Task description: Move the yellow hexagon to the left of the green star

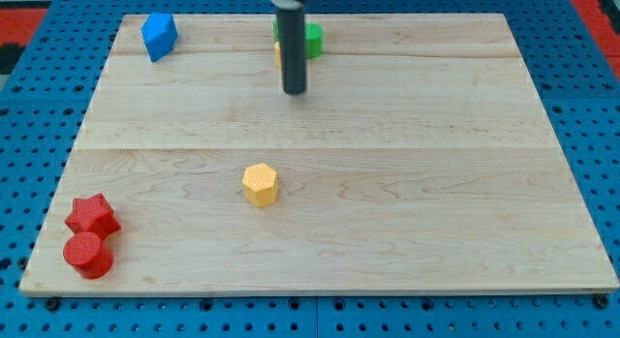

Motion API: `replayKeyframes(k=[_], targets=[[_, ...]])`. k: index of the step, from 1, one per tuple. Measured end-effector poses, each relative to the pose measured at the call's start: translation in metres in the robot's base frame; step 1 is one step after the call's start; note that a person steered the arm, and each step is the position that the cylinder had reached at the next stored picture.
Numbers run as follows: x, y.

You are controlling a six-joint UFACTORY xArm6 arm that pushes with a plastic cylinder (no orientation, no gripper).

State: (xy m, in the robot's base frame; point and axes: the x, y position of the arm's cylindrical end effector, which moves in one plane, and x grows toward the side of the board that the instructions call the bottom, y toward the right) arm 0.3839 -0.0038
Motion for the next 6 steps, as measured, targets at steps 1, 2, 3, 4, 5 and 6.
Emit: replayKeyframes(k=[1, 2, 3, 4, 5, 6], targets=[[0.088, 0.018], [0.166, 0.018], [0.174, -0.020], [0.117, -0.039], [0.074, -0.048], [0.107, -0.048]])
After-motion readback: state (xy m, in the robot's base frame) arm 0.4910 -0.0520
